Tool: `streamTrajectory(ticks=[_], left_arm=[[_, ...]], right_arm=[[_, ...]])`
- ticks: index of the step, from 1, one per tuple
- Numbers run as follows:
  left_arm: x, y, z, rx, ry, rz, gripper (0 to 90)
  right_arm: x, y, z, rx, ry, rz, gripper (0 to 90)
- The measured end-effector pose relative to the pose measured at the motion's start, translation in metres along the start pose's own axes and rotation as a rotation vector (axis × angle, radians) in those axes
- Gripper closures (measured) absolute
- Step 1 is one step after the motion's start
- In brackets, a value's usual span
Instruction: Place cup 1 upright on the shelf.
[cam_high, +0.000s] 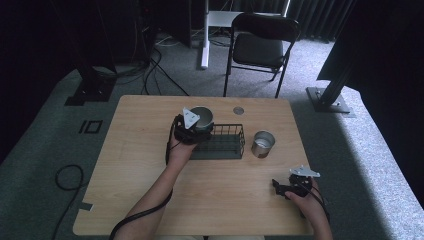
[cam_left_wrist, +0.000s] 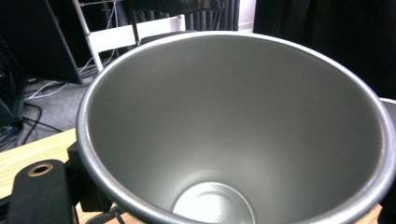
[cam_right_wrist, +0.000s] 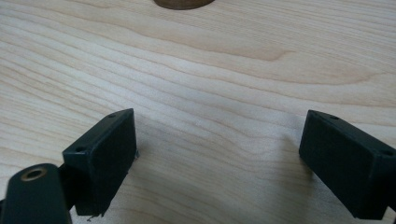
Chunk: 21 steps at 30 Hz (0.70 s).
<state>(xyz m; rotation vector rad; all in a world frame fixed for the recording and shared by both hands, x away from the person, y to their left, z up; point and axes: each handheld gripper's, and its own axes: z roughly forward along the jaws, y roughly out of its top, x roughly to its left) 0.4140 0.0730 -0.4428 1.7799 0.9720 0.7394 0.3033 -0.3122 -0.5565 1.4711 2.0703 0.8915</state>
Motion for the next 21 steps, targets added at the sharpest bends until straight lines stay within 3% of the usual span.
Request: streamTrajectory(ticks=[11,21], left_arm=[[-0.002,-0.023,0.005,0.039,0.003,-0.012,15.3],[-0.001,-0.032,0.007,0.046,-0.001,-0.017,15.2]], right_arm=[[0.000,0.000,0.000,0.000,0.000,0.000,10.7],[0.000,0.000,0.000,0.000,0.000,0.000,10.7]])
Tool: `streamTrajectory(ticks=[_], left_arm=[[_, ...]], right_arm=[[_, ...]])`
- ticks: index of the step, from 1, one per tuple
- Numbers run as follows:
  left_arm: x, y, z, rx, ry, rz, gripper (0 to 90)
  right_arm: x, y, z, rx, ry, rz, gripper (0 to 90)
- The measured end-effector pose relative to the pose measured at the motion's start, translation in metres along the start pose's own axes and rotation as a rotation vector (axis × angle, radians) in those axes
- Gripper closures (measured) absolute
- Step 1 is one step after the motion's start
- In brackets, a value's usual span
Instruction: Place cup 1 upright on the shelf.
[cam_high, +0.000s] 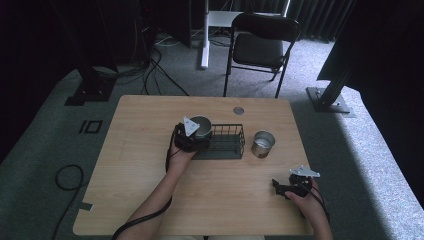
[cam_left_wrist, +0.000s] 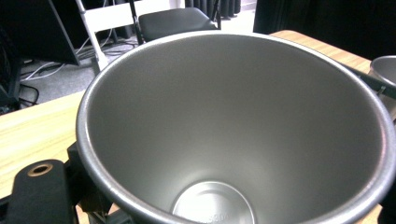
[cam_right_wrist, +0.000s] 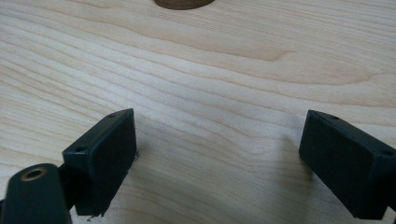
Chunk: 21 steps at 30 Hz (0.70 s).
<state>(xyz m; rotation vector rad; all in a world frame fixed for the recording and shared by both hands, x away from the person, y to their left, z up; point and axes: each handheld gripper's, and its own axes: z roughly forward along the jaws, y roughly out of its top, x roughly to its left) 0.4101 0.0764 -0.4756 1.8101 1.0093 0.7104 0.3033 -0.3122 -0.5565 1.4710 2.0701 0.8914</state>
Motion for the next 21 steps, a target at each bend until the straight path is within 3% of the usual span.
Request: streamTrajectory(ticks=[9,13,17,21], left_arm=[[0.0038,0.0018,0.0008,0.019,-0.017,-0.009,15.0],[0.0052,0.0029,0.0003,0.025,-0.006,-0.032,14.4],[0.0091,0.0021,-0.0011,0.016,-0.021,-0.063,8.3],[0.0099,0.0024,-0.0032,0.009,-0.038,-0.058,1.2]], right_arm=[[0.0000,0.0000,0.0000,0.000,0.000,0.000,10.8],[0.0000,0.0000,0.0000,0.000,0.000,0.000,10.7],[0.0000,0.0000,0.0000,0.000,0.000,-0.001,10.7],[0.0000,0.0000,0.0000,0.000,0.000,0.000,10.7]])
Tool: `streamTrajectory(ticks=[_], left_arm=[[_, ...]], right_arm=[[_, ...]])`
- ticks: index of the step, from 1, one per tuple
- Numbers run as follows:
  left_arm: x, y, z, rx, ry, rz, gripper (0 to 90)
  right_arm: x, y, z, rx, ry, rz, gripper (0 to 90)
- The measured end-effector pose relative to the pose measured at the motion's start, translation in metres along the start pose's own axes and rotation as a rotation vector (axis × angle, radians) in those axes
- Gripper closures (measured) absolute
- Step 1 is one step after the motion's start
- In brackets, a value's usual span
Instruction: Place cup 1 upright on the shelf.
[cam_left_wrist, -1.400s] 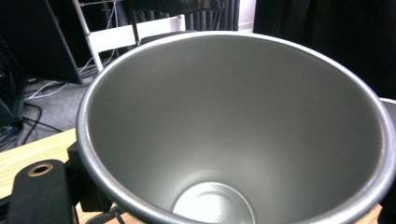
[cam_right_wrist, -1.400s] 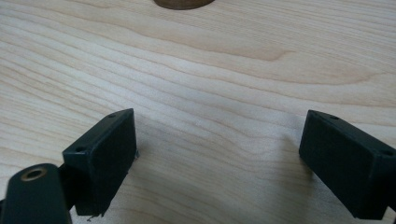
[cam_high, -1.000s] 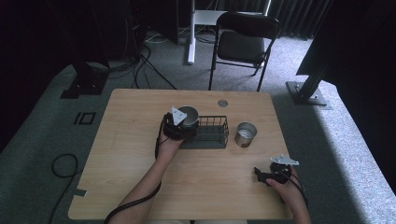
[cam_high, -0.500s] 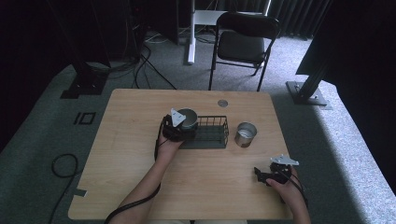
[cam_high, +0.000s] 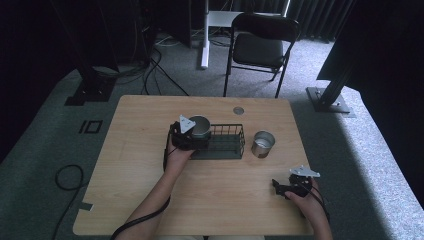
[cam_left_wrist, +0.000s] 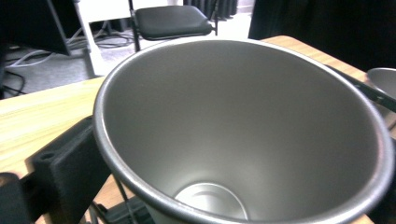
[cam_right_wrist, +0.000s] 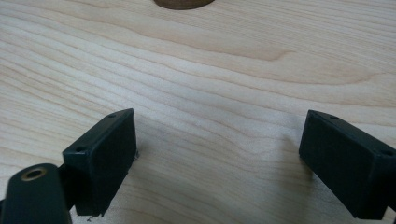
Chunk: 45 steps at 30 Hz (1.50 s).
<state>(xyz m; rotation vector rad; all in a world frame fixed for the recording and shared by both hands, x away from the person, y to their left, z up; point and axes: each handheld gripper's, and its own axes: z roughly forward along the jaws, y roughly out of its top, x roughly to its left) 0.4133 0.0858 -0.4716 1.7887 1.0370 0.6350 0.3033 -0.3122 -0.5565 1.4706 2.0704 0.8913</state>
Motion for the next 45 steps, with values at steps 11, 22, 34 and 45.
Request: streamTrajectory(ticks=[11,22,34,45], left_arm=[[-0.001,0.001,-0.012,-0.012,-0.010,0.013,1.0],[0.009,-0.001,-0.030,-0.015,-0.014,0.032,1.1],[0.014,-0.007,-0.050,0.001,-0.073,0.047,1.1],[0.024,-0.016,-0.067,0.016,-0.106,0.062,1.1]], right_arm=[[0.000,0.000,0.000,0.000,0.000,0.000,10.7],[0.000,0.000,0.000,-0.001,0.000,-0.001,10.7],[0.000,0.000,0.000,0.000,0.000,0.000,10.7],[0.000,0.000,0.000,0.000,0.000,0.000,10.7]])
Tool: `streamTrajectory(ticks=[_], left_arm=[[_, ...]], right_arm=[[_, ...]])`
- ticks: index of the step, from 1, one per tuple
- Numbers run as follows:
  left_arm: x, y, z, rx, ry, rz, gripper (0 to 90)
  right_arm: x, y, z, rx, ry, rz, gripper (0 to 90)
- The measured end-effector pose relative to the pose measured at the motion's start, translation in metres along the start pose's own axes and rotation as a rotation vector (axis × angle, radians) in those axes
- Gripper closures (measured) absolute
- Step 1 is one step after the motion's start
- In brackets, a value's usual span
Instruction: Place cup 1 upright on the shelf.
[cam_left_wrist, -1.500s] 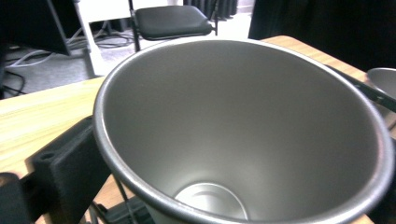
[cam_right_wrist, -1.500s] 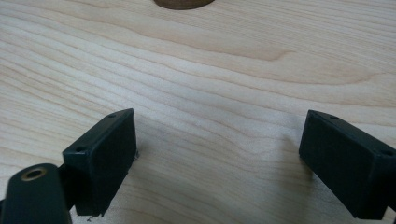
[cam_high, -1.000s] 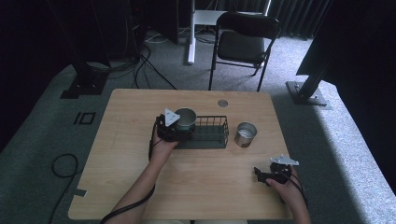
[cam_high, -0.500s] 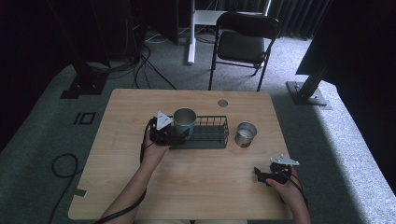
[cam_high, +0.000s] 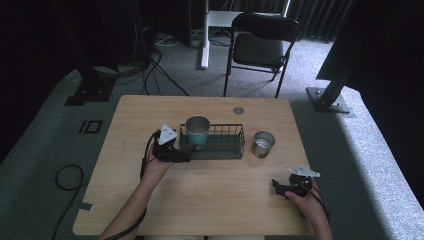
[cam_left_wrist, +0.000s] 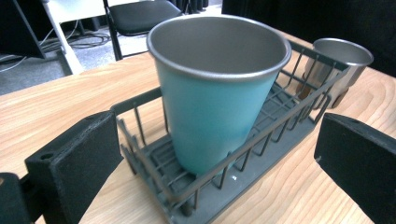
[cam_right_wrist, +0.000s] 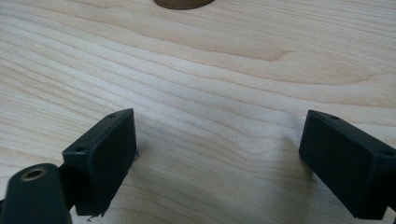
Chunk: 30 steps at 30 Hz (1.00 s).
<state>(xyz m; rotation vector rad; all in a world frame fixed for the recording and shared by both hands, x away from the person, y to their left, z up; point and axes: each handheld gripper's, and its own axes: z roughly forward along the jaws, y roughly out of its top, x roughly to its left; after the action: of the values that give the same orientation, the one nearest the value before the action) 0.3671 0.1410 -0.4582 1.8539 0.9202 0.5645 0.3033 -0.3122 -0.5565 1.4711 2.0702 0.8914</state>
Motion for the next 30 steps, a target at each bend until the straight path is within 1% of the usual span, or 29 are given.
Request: streamTrajectory(ticks=[3,5,8,13,15,17,18,20,23,30], left_arm=[[0.004,-0.002,-0.005,0.001,0.000,-0.010,1.1],[0.006,-0.004,-0.008,0.002,0.009,-0.009,1.1],[0.009,-0.006,-0.012,0.004,0.010,-0.012,1.1],[0.017,-0.012,-0.021,0.011,0.024,-0.011,1.1],[0.021,-0.016,-0.024,0.019,0.034,-0.011,1.1],[0.025,-0.020,-0.027,0.025,0.032,-0.016,1.1],[0.029,-0.024,-0.029,0.034,0.044,-0.018,1.1],[0.034,-0.029,-0.032,0.039,0.051,-0.033,1.1],[0.042,-0.038,-0.037,0.052,0.063,-0.043,1.1],[0.051,-0.053,-0.048,0.066,0.087,-0.062,1.1]], right_arm=[[0.000,0.000,0.000,0.000,0.000,0.000,10.7],[0.000,0.000,0.000,0.000,0.000,0.000,10.7],[0.000,0.000,0.000,0.000,0.000,0.000,10.7],[0.000,0.000,0.000,0.000,0.000,0.000,10.8],[0.000,0.000,0.000,0.000,0.000,0.000,10.7],[0.000,0.000,0.000,0.000,0.000,0.000,10.7],[0.000,0.000,0.000,0.000,0.000,0.000,10.7],[0.000,0.000,0.000,0.000,0.000,0.000,10.8],[0.000,0.000,0.000,0.000,0.000,0.000,10.8],[0.000,0.000,0.000,0.000,0.000,0.000,10.8]])
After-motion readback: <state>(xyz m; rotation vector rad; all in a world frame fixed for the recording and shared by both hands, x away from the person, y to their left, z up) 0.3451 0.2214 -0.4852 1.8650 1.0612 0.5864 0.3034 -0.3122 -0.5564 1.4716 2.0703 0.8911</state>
